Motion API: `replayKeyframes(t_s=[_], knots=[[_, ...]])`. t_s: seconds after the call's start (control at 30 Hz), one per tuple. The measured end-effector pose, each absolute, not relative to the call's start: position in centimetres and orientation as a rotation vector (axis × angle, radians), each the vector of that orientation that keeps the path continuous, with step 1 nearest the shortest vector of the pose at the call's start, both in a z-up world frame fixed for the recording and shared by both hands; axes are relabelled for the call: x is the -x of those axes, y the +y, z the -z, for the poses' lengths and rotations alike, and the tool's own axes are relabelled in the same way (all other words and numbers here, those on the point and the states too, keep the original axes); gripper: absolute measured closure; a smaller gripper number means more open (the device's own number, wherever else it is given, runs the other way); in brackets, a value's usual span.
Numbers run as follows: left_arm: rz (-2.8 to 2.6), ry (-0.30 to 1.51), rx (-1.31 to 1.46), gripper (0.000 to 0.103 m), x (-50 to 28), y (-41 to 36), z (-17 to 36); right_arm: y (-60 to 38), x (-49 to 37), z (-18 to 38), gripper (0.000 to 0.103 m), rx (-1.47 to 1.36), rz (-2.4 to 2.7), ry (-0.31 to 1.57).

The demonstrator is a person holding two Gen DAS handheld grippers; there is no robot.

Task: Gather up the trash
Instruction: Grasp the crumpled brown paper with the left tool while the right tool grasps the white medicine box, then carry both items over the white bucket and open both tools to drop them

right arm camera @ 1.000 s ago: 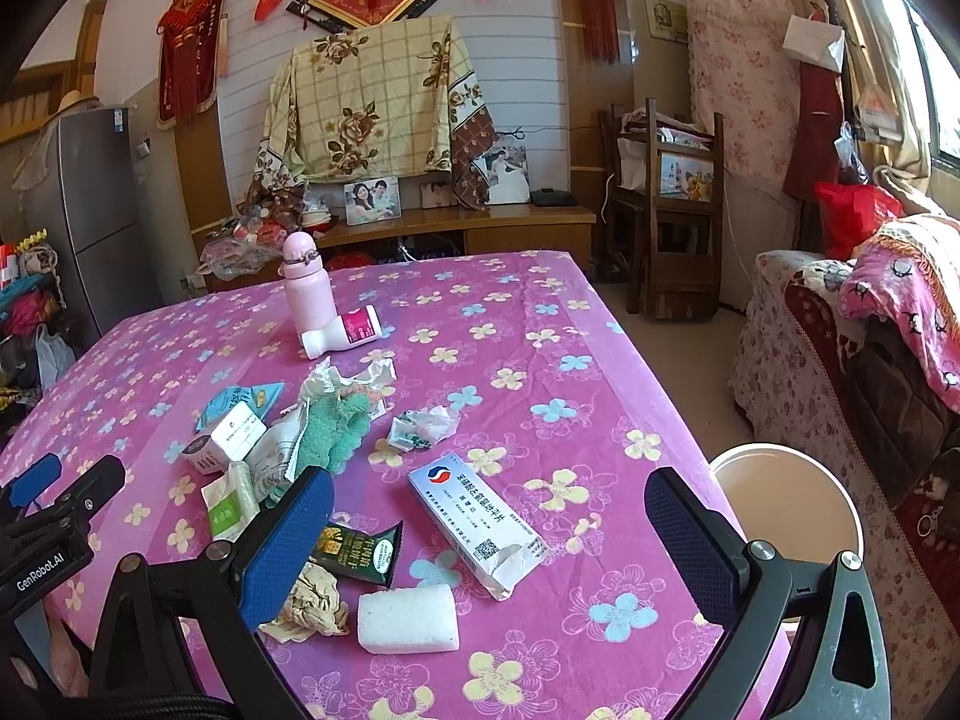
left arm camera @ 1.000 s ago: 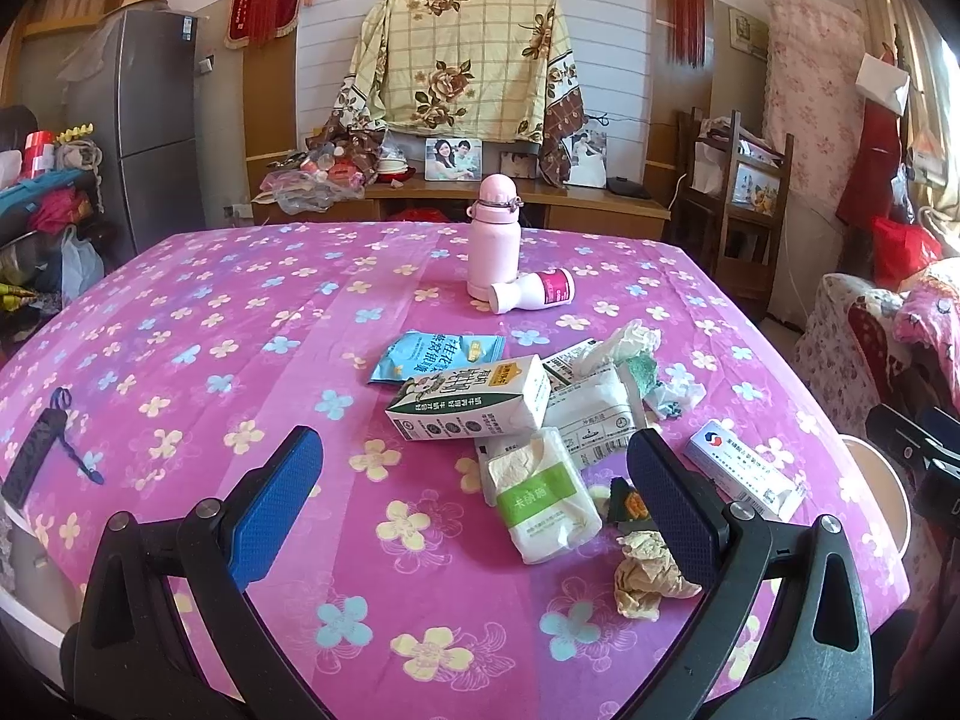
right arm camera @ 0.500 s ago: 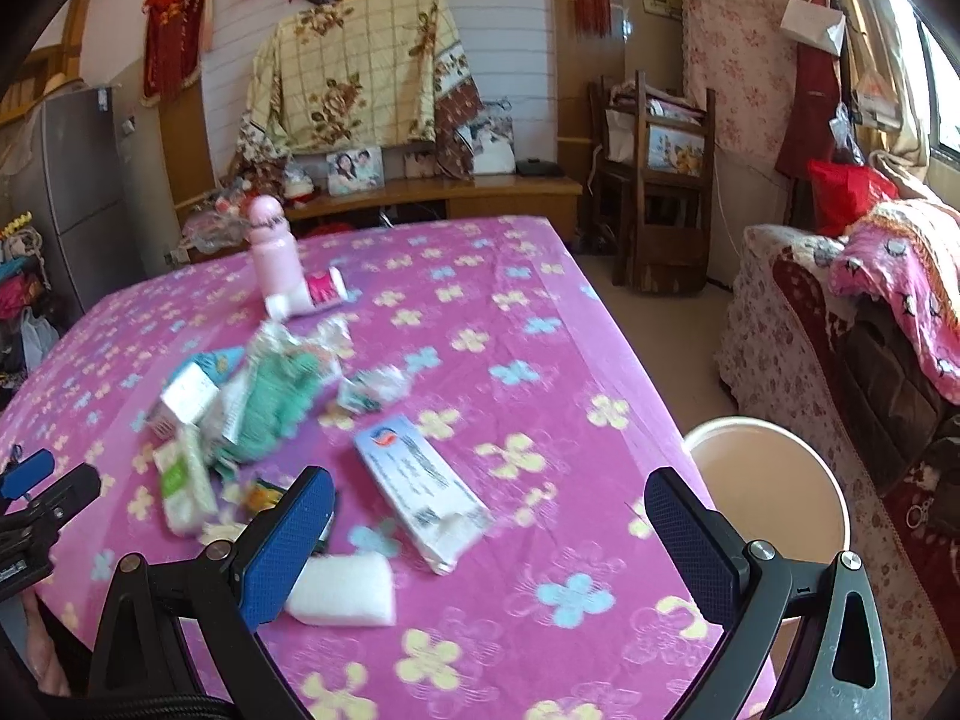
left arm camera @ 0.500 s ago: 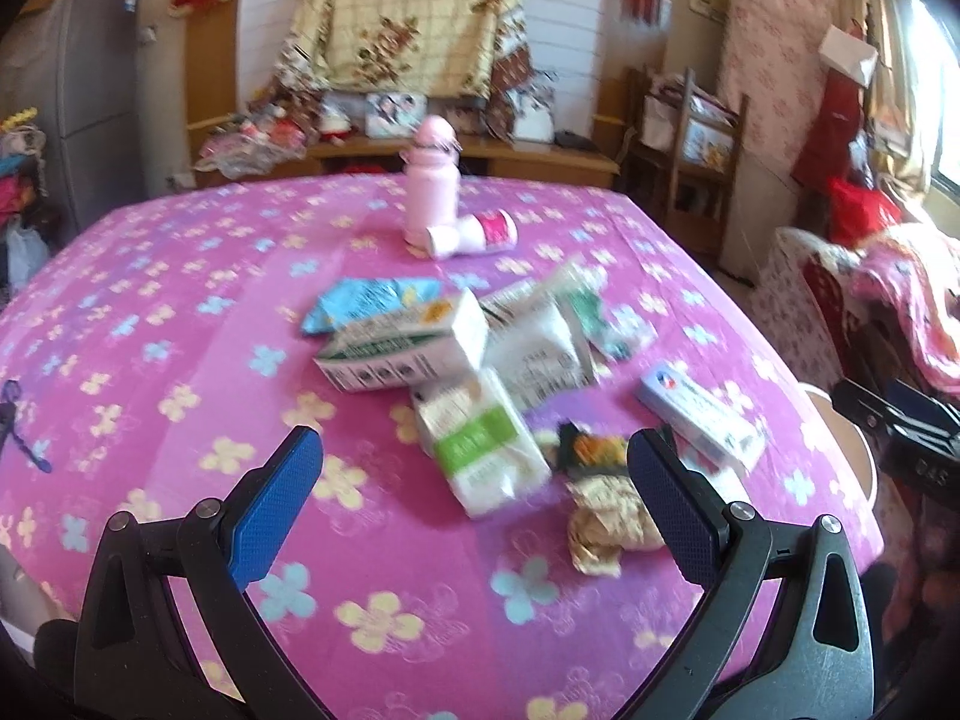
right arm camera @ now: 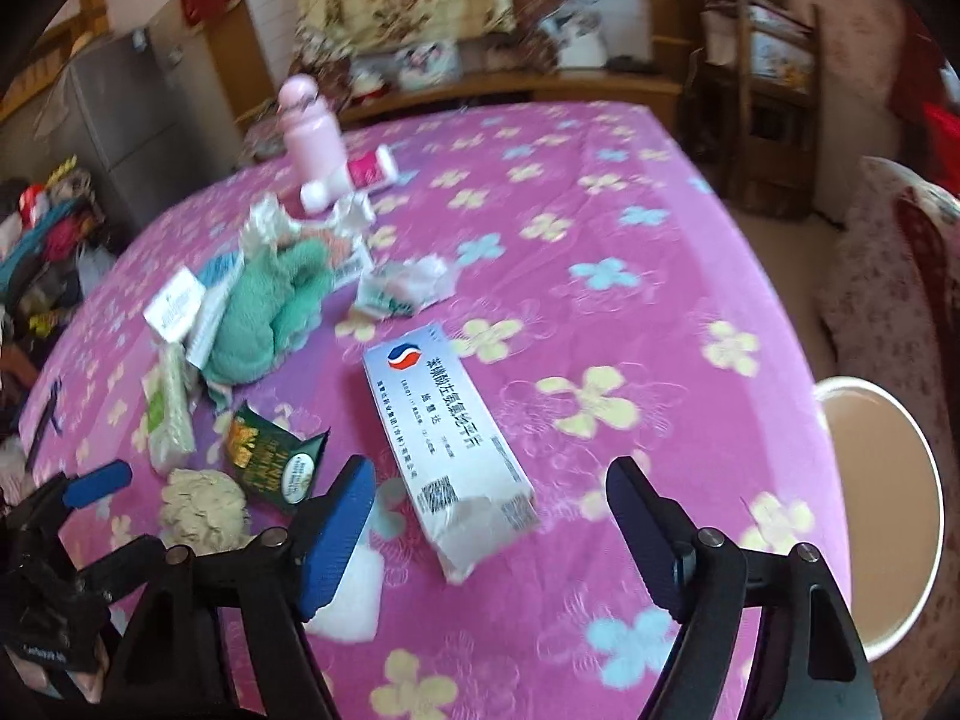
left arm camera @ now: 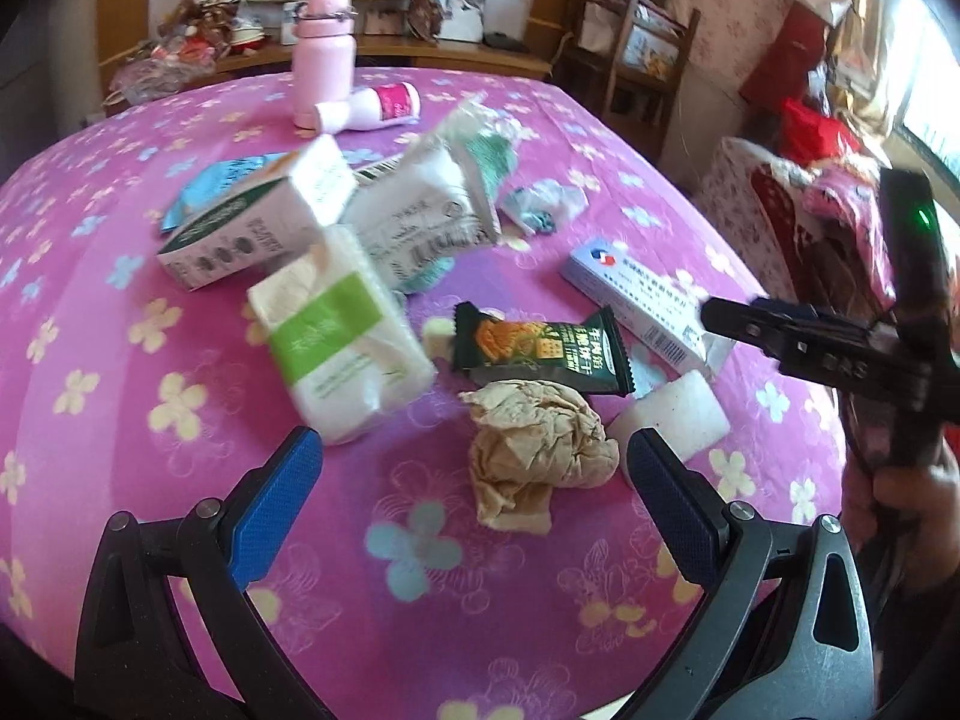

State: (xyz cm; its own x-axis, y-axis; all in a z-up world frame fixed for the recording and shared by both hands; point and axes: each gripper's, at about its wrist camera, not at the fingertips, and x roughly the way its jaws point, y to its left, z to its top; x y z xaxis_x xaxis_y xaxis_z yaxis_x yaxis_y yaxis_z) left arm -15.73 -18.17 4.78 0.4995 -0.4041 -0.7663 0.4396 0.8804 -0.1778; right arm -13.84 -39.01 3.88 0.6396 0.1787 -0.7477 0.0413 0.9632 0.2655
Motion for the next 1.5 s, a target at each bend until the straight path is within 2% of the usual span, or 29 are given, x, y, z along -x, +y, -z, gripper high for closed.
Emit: replayKeyframes(t_s=[0.17,0.2,0.23,0.27,0.3,0.43,0.87,1.2,1.3,1.33,1.37,1.5], knots=[[0.529,0.932,-0.121,0.019,15.2,-20.1,-3.8,-38.0,11.1,-1.9,0.025,-0.147,-0.115,0.974],[0.535,0.941,-0.125,0.028,15.0,-20.4,-3.6,-37.9,10.6,-1.4,0.026,-0.121,-0.107,0.987],[0.54,0.953,-0.124,0.039,14.8,-20.4,-3.4,-37.8,10.2,-1.1,0.033,-0.094,-0.097,1.002],[0.547,0.971,-0.118,0.045,14.6,-20.5,-3.1,-37.8,10.0,-0.8,0.043,-0.085,-0.098,1.011],[0.562,0.995,-0.102,0.053,14.3,-20.5,-2.8,-37.8,10.0,-0.9,0.047,-0.069,-0.086,0.995],[0.573,1.012,-0.085,0.066,14.5,-20.4,-3.2,-38.7,10.9,-1.5,0.048,-0.11,-0.103,0.977],[0.662,0.92,-0.124,0.068,16.8,-24.0,-9.1,-45.0,17.5,-5.2,0.053,-0.203,0.026,0.834],[0.781,0.886,-0.183,0.068,18.4,-31.6,-10.8,-49.3,21.0,-2.7,0.053,-0.241,0.087,0.919],[0.79,0.886,-0.197,0.068,18.6,-32.8,-10.7,-49.7,20.9,-2.0,0.044,-0.267,0.096,0.954],[0.791,0.887,-0.204,0.068,18.7,-33.0,-10.7,-49.6,20.6,-1.9,0.035,-0.258,0.106,0.96],[0.79,0.889,-0.213,0.068,18.7,-33.3,-10.5,-49.6,20.4,-1.7,0.031,-0.25,0.111,0.958],[0.784,0.893,-0.229,0.068,18.8,-33.9,-10.4,-48.8,18.8,-1.1,0.031,-0.207,0.1,0.961]])
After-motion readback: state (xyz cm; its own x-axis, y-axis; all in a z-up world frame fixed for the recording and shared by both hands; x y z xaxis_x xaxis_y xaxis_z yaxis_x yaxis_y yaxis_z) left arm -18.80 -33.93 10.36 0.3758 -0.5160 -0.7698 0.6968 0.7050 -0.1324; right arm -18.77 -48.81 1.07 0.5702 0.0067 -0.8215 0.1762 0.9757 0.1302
